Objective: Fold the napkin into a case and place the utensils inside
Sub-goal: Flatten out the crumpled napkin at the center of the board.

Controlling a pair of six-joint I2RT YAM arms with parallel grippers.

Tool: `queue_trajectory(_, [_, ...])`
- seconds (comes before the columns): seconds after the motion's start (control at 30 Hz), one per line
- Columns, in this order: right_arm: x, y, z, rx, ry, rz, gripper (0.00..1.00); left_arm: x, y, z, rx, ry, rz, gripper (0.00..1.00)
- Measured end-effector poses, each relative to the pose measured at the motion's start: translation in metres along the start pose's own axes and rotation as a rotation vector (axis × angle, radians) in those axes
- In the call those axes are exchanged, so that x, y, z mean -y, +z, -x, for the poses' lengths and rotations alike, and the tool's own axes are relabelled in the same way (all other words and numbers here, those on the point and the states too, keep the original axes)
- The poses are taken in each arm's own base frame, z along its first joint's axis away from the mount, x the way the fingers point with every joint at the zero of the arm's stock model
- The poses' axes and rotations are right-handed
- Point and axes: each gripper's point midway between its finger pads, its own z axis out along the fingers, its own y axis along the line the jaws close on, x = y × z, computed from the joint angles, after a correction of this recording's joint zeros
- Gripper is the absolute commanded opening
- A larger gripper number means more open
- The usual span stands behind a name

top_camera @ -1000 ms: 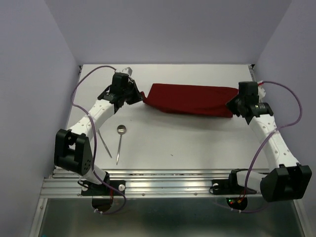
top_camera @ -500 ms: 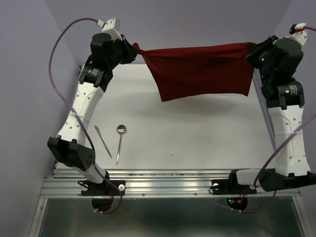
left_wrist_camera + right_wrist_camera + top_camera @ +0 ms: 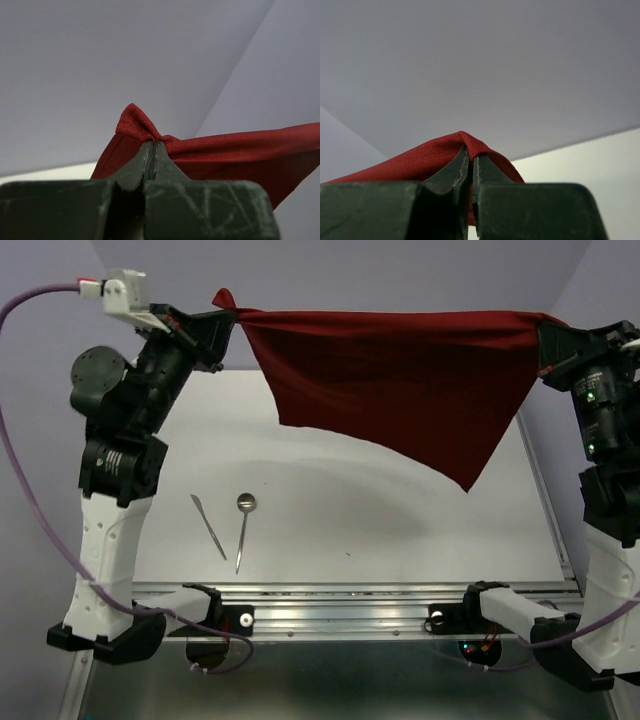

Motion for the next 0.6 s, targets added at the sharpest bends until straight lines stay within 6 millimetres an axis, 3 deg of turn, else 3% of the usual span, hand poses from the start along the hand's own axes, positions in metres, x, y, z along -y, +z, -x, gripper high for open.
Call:
queue_trajectory(0.17, [-0.031,-0.049,0.034,0.062,0.034,0.143,0.01,0.04,-0.064,0.057,0.16,0.031,-0.082,0.0])
queue_trajectory(0.33, [-0.045,-0.087,0.051,0.099,0.062,0.226,0.01,0.054,-0.093,0.063,0.188,0.032,-0.13,0.0])
queue_trajectory(0.4, [-0.04,-0.092,0.048,0.101,0.07,0.218,0.01,0.055,-0.094,0.057,0.18,0.026,-0.142,0.0])
queue_trajectory(0.47, [-0.031,-0.086,0.034,0.076,0.072,0.185,0.01,0.043,-0.081,0.037,0.137,0.01,-0.118,0.0])
queue_trajectory(0.6, [0.009,-0.043,-0.024,-0.038,0.055,0.029,0.01,-0.003,-0.036,-0.029,-0.02,-0.028,-0.007,0.0])
